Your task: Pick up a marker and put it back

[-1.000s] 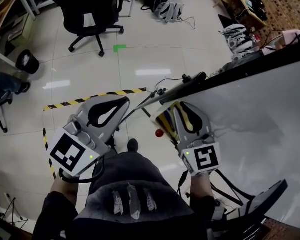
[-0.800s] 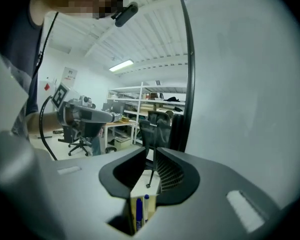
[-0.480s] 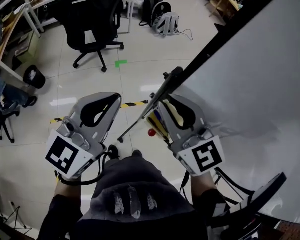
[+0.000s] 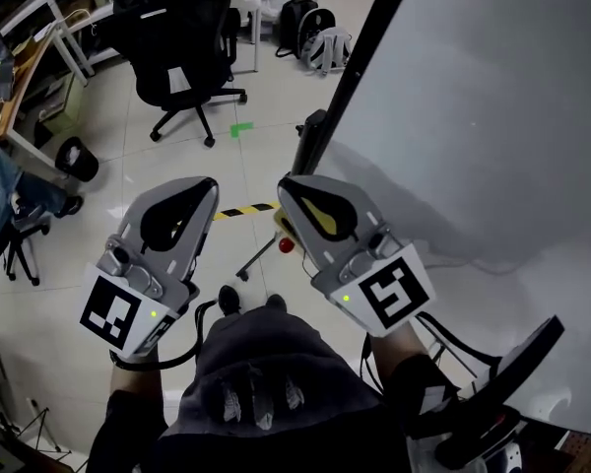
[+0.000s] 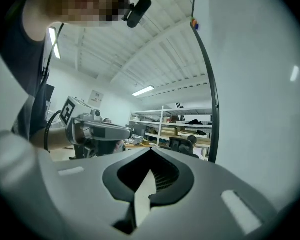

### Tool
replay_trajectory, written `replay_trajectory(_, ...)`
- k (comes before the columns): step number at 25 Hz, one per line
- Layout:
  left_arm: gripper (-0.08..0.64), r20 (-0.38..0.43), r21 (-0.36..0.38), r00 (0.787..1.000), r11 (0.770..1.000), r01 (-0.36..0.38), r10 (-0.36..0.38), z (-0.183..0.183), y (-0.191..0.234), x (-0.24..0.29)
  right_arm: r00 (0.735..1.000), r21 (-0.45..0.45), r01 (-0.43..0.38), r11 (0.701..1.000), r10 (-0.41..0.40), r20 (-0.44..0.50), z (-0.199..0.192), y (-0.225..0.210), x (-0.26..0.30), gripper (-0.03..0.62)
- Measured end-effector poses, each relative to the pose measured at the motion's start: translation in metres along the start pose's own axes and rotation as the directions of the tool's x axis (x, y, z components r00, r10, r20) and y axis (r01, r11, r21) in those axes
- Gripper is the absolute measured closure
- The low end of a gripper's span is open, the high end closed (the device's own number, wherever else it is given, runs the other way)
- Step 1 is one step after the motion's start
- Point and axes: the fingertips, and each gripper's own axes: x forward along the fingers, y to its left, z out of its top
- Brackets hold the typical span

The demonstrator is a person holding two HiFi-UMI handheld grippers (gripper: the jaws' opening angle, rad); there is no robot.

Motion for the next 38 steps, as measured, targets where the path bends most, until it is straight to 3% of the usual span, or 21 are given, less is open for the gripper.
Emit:
replay_trajectory(13, 0.554, -0.020, 0.021, 0.997, 0.997, -0.074, 0.075, -0.005, 0.004, -0.023, 0.995, -0.004, -0.100, 0.995, 0.100, 0.022, 0.000, 0.021, 0.010, 0.591)
replay_trajectory(16, 0.554, -0.009, 0.018, 0.998, 0.998, -0.064, 0.064, -0.006, -0.005, -0.043, 0.995, -0.012, -0.101, 0.995, 0.101, 0.012, 0.002, 0.042, 0.007, 0.591)
replay_trajectory(21, 0.554, -0.022, 0.002, 0.999, 0.999, -0.042, 0.042, -0.020, -0.027, -0.131, 0.995, -0.060, -0.094, 0.994, 0.093, -0.019, 0.002, 0.128, -0.005, 0.591)
replay_trajectory(26, 0.554, 0.011, -0.049, 1.000, 0.999, -0.013, 0.013, -0.024, -0.044, -0.183, 0.996, -0.083, -0.072, 0.994, 0.068, -0.051, 0.005, 0.181, -0.021, 0.591)
replay_trajectory(32, 0.554, 0.013, -0.108, 0.998, 0.993, 0.056, -0.055, -0.030, -0.076, -0.197, 0.996, -0.076, -0.034, 0.997, 0.028, -0.084, 0.008, 0.205, -0.054, 0.591)
replay_trajectory(38, 0.554, -0.047, -0.099, 0.994, 0.991, 0.089, -0.094, -0.052, -0.121, -0.203, 0.997, -0.074, 0.004, 0.997, -0.009, -0.071, -0.001, 0.216, -0.102, 0.591)
